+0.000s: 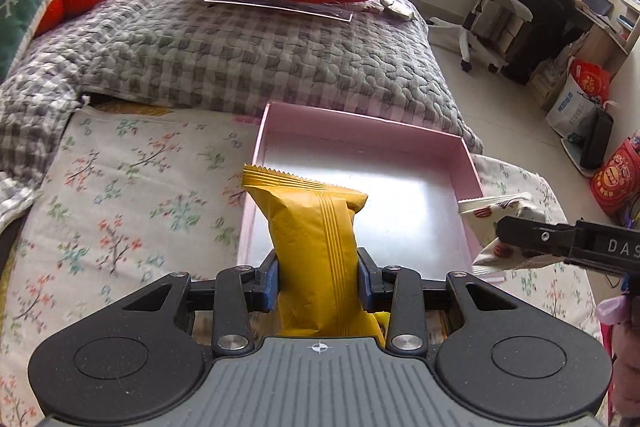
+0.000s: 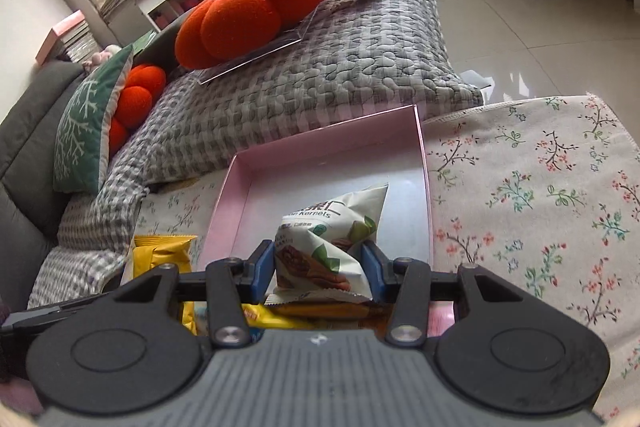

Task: Organize snacks
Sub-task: 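Carry both pouches into the pink box and open both grippers, then withdraw both grippers from the pink box back toward the snack pile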

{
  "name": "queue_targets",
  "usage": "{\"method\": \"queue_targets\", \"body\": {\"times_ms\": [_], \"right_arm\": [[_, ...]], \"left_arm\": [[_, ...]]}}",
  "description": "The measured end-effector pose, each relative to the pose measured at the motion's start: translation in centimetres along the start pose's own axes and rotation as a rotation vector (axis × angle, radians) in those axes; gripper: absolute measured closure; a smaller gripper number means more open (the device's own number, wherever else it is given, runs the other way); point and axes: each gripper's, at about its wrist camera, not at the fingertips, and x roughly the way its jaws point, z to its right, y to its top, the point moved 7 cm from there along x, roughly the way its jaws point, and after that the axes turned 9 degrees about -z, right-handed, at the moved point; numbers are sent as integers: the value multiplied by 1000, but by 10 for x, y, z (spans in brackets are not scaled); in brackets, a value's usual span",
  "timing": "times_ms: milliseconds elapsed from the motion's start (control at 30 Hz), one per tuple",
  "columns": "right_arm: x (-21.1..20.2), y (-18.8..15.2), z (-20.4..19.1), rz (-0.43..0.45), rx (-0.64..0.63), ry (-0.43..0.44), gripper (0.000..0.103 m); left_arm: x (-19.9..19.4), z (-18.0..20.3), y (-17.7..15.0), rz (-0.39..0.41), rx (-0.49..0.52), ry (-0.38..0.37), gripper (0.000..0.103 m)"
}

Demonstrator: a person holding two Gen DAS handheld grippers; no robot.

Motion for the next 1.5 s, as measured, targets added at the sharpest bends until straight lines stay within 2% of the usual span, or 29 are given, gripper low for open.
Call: {"method": "queue_targets", "body": {"times_ms": [167, 333, 567, 633, 767, 833, 867, 900, 967, 1033, 1200, 1500], "right_arm": [[24, 11, 11, -23, 45, -1, 60], [40, 13, 20, -49, 96, 12, 60], [48, 19, 25, -54, 118, -10, 60], [49, 20, 24, -59, 114, -14, 63], [51, 22, 22, -59, 91, -35, 64], [53, 21, 22, -64, 87, -47, 64], [52, 21, 21, -63, 86, -49, 63], [52, 21, 21, -62, 86, -54, 57], [50, 20, 22, -59, 88, -62, 46], [48, 20, 23, -55, 87, -75, 45], [41, 18, 27, -44, 103, -82, 33], [20, 9, 28, -26, 72, -119, 23]], "left_arm": [[24, 4, 23, 5, -4, -13, 68], [51, -1, 35, -26, -46, -8, 68], [75, -6, 38, -44, -53, 37, 68], [79, -8, 38, -46, -57, 46, 68], [83, -8, 38, -40, -40, 62, 66], [83, -7, 38, -32, -29, 71, 64], [84, -6, 38, -31, -25, 69, 58], [83, -6, 38, -26, -20, 67, 53], [80, -5, 38, -10, -8, 70, 33], [76, -2, 37, 4, 14, 78, 27], [66, 5, 33, 2, 38, 66, 18], [44, 10, 17, 0, 61, 64, 11]]}}
